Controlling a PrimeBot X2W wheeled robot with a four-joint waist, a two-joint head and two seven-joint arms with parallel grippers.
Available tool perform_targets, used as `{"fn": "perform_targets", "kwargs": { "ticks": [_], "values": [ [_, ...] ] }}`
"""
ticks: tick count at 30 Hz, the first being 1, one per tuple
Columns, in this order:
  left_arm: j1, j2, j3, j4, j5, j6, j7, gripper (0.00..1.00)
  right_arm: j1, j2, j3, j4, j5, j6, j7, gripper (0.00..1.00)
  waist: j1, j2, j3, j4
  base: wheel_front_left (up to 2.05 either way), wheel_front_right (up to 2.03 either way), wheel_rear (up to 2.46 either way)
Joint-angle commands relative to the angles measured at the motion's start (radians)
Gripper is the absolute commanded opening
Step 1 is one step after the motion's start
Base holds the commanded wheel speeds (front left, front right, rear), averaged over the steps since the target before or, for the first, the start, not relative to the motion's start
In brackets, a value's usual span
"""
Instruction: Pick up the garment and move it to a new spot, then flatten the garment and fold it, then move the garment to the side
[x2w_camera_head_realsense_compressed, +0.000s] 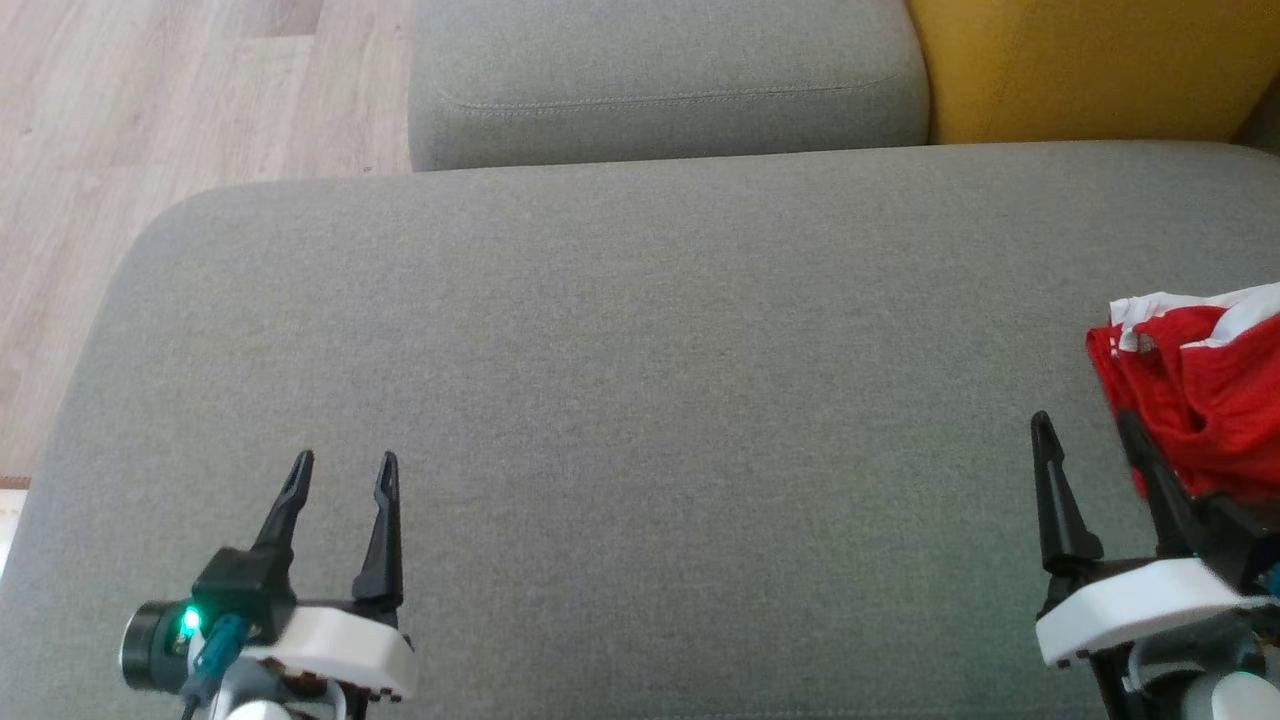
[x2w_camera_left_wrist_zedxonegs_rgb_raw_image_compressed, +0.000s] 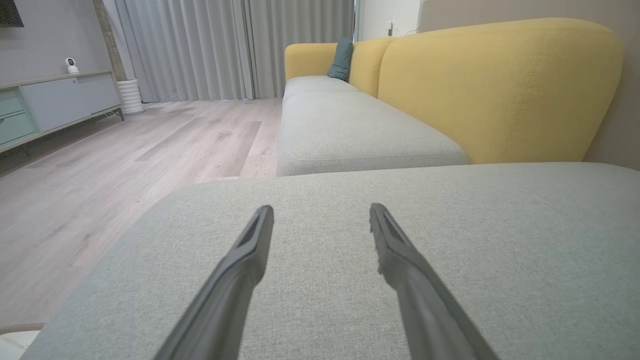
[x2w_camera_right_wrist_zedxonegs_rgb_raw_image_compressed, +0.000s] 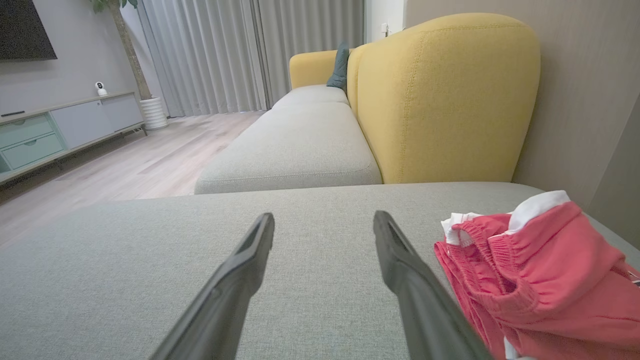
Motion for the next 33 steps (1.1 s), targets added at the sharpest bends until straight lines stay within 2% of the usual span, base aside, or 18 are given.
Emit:
{"fn": "perform_targets", "kwargs": {
  "ticks": [1,24,25,33],
  "values": [
    [-0.036,0.021,0.038,-0.038,-0.004,0.006,0.002,1.0,-0.021,-0.005,0.026,-0.034,0.007,-0.001,0.001,1.0,0.0001,-0.0001,0.0,0.0,0.0,0.0,0.0],
    [-0.044,0.038,0.029,-0.045,-0.006,0.027,0.009,1.0,-0.032,-0.005,0.037,-0.019,0.024,-0.001,-0.01,1.0,0.0001,-0.0001,0.006,-0.002,0.0,0.0,0.0],
    [0.0,0.02,-0.006,-0.012,-0.008,0.022,0.011,0.0,0.0,0.0,0.012,0.016,0.019,0.0,-0.002,0.0,0.0001,-0.0001,0.006,-0.002,0.0,0.0,0.0],
    [0.002,0.006,0.004,0.024,-0.075,0.011,0.021,0.0,-0.005,-0.002,0.016,0.066,0.087,0.0,-0.004,0.0,0.0001,-0.0001,0.008,-0.002,0.0,0.0,0.0]
  ]
}}
